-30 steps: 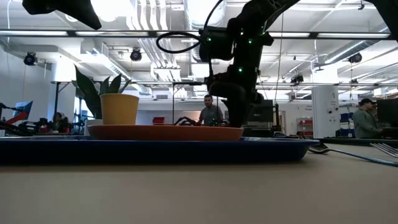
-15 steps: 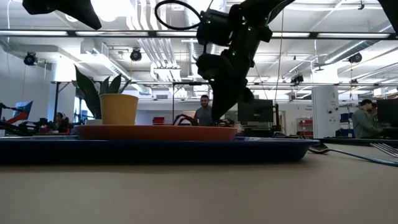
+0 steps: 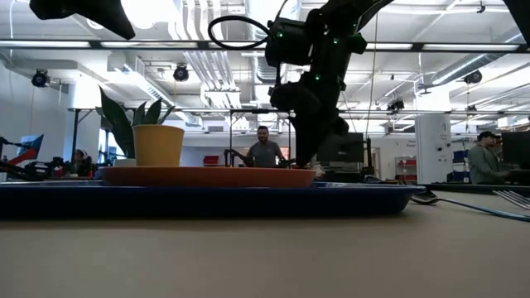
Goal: Pick and place plate/cup/fork/spoon on tray
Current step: Adjust the blue tray
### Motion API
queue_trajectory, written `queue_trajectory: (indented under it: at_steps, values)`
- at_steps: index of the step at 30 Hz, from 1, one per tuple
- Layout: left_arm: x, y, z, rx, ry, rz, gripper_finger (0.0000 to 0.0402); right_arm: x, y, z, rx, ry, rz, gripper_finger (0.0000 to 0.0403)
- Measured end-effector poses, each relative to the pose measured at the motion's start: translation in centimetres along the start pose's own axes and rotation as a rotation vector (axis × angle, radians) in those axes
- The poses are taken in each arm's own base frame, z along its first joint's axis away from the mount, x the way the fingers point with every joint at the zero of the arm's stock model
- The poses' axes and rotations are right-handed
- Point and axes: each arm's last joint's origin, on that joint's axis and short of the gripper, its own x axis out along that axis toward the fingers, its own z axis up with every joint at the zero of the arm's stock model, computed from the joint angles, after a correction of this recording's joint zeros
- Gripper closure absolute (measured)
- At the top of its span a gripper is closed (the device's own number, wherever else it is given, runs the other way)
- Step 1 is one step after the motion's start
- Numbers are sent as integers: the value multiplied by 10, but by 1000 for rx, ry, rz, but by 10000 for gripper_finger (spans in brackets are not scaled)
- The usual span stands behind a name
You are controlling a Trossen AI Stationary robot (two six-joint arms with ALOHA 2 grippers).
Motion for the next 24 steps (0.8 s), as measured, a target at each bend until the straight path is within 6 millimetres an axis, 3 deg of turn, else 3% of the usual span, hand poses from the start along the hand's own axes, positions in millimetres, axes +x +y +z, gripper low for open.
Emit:
queue_trajectory:
  at_steps: [13,24]
  values:
    - [0,-1,0,-5,-1,-4,402,2,-1,-4,62,13,-52,395]
    - [0,-1,0,-5,-1,-4,402,7,17,-19,106,14,-58,394]
